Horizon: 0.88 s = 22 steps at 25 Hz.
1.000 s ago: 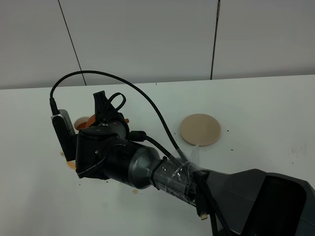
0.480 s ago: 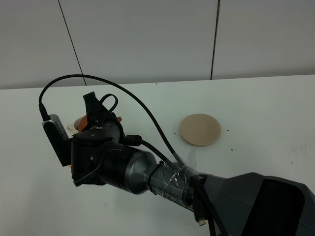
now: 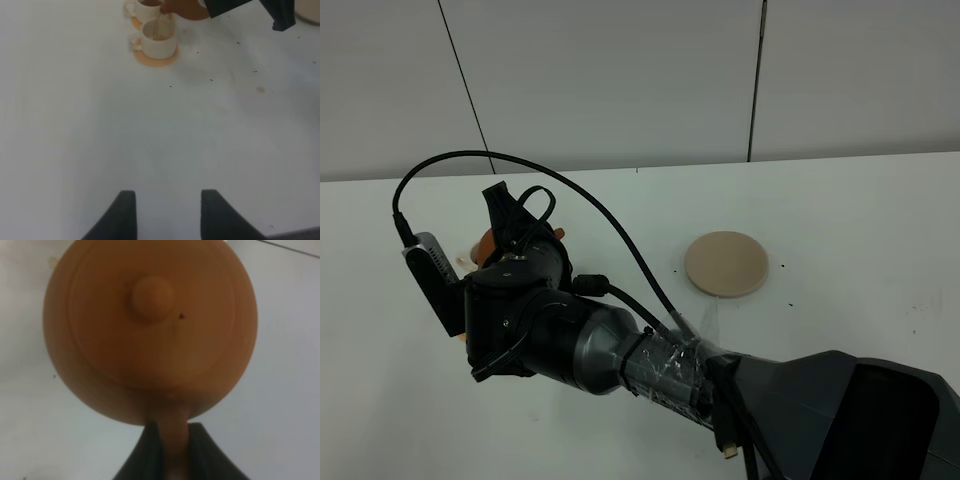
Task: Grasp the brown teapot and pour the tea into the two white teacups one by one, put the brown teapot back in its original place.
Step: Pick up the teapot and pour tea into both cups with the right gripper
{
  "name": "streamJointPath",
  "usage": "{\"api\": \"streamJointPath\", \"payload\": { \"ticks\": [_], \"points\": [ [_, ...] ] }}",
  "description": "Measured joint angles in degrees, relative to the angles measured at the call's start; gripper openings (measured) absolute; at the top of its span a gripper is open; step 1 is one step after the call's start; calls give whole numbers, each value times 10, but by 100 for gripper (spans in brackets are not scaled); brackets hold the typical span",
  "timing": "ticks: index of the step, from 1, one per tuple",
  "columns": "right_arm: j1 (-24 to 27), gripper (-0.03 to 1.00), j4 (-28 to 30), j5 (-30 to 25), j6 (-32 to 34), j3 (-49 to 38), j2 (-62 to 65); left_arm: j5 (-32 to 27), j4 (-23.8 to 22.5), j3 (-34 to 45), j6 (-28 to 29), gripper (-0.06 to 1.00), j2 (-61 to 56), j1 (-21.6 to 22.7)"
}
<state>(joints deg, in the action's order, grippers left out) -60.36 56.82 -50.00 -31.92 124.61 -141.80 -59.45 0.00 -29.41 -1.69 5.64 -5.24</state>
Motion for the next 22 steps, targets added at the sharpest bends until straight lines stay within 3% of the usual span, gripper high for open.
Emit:
{"api": "streamJointPath", "payload": {
  "ticks": [22],
  "points": [
    [1, 9, 30, -1, -22, 0, 0, 0, 0, 0, 0, 37, 0, 0]
  ]
}}
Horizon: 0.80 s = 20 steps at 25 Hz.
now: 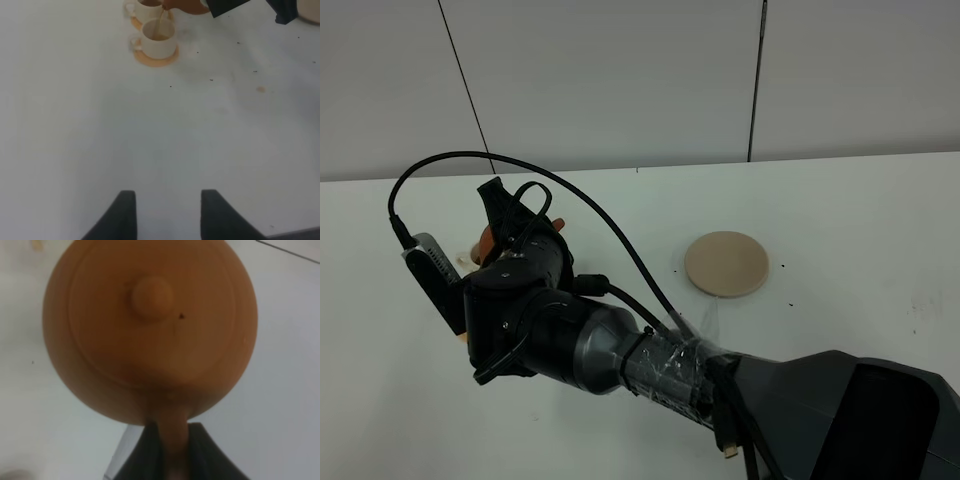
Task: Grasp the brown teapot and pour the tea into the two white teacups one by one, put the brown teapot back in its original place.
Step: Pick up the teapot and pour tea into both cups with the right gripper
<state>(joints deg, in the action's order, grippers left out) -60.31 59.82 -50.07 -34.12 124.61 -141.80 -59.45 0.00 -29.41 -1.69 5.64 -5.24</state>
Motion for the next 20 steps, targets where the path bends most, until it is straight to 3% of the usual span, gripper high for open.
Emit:
{"api": "streamJointPath", "payload": {
  "ticks": [20],
  "points": [
    [0, 9, 14, -8, -17, 0, 0, 0, 0, 0, 0, 37, 0, 0]
  ]
}}
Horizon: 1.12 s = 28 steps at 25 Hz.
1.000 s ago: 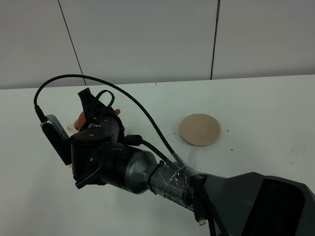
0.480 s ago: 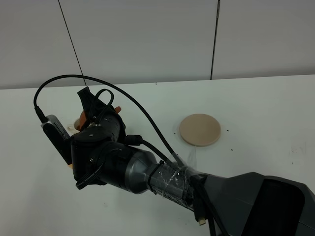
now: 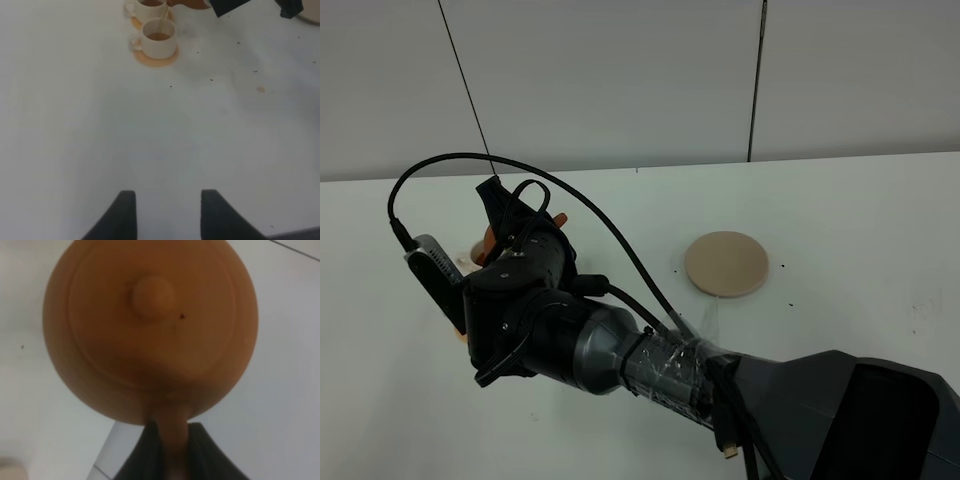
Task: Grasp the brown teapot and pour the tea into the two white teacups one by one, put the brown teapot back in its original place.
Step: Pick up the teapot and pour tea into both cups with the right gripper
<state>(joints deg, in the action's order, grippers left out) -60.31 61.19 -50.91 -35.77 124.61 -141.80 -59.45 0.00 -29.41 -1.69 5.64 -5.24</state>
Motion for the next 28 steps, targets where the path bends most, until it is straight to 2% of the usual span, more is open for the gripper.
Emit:
{"api": "streamJointPath", "payload": {
  "ticks": [28],
  "points": [
    [0, 9, 4, 0, -6, 0, 0, 0, 0, 0, 0, 37, 0, 0]
  ]
}}
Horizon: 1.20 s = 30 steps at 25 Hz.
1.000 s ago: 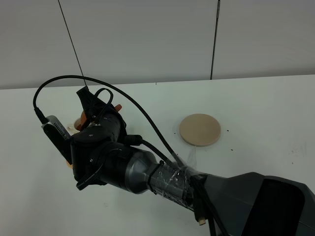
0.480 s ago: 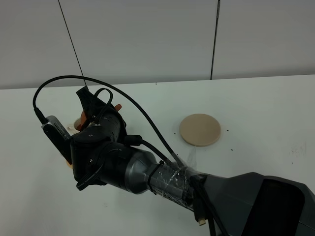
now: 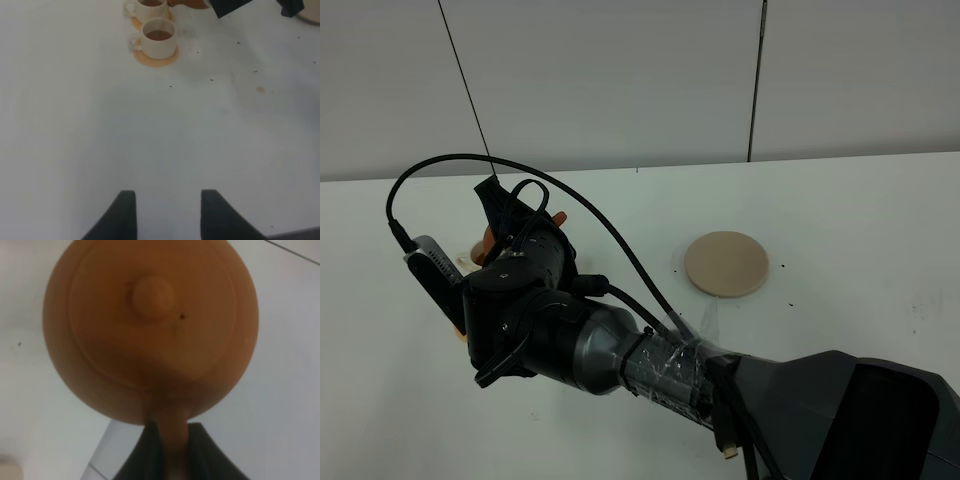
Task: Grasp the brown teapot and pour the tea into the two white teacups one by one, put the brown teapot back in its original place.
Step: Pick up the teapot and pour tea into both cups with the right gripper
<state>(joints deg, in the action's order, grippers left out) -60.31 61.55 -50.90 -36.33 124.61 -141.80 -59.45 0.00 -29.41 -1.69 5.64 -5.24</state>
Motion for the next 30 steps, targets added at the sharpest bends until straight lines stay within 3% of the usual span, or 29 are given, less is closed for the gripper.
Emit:
{"api": "streamJointPath", "payload": {
  "ticks": [30],
  "points": [
    [0, 9, -1, 0, -1, 0, 0, 0, 0, 0, 0, 37, 0, 0]
  ]
}}
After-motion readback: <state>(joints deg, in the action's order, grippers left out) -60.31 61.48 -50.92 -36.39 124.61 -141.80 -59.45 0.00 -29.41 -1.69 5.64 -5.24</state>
